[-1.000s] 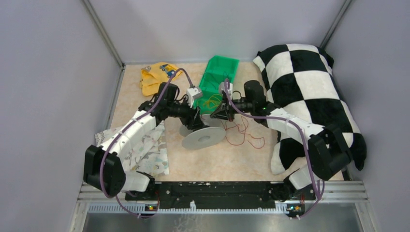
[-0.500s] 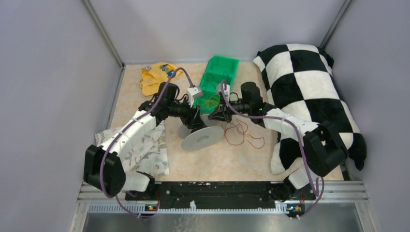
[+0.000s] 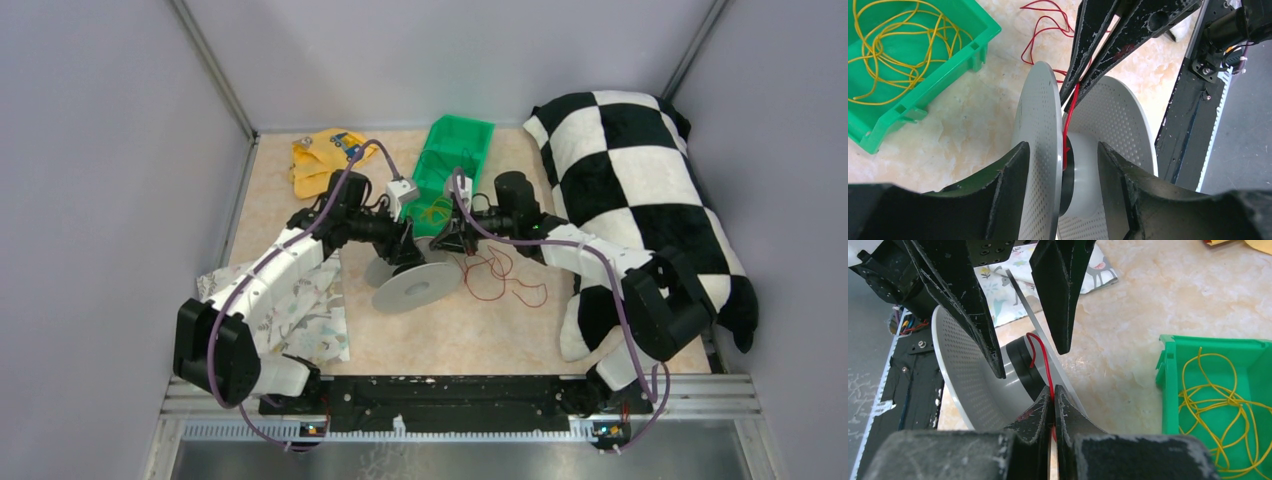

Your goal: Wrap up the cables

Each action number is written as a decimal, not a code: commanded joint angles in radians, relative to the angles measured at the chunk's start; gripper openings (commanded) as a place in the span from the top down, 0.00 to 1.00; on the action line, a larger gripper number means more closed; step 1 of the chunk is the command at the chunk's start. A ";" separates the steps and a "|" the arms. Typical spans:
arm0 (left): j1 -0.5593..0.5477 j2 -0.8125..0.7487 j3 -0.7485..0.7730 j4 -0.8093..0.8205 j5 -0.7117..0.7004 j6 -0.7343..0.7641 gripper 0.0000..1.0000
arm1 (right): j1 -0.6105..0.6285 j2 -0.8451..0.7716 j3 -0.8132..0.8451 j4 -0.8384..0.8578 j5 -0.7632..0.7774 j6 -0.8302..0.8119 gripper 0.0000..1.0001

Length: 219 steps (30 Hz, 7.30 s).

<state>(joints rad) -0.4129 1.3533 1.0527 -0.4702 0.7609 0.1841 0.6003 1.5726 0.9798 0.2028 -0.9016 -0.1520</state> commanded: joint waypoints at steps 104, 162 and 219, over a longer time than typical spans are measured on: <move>0.005 -0.502 0.168 -0.020 -0.472 -0.559 1.00 | 0.233 -0.373 -0.516 0.185 0.890 0.473 0.36; 0.005 -0.543 0.477 -0.112 -0.594 -0.670 1.00 | 0.349 0.257 -0.396 0.770 0.989 0.322 0.36; 0.006 -0.425 0.770 -0.205 -0.676 -0.644 1.00 | 0.420 -0.071 -0.430 0.922 0.923 0.304 0.17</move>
<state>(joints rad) -0.4068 0.9451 1.6855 -0.7364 0.0284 -0.4068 1.0016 1.3750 0.4820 0.8337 0.0593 0.1688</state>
